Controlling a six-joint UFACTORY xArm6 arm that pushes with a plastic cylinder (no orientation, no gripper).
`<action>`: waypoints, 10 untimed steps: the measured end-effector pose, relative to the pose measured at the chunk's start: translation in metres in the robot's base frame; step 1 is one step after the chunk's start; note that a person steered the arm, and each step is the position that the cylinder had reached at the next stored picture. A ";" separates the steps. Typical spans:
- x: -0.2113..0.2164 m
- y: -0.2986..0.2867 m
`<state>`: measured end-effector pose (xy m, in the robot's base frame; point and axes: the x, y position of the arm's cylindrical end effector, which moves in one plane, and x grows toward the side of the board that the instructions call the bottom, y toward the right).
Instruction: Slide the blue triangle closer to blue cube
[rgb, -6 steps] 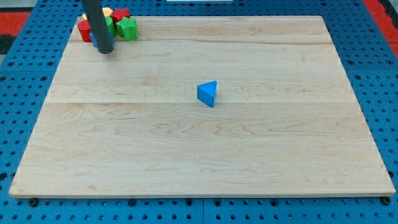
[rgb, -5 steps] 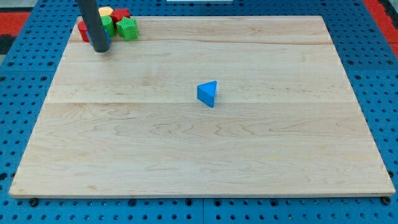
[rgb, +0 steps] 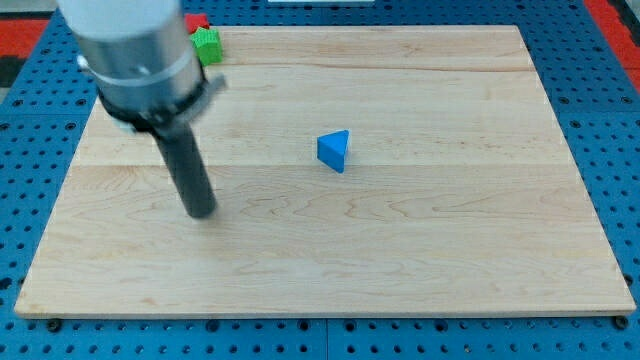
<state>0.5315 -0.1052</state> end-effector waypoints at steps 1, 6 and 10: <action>0.024 0.052; -0.077 0.121; -0.097 0.139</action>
<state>0.4346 0.0334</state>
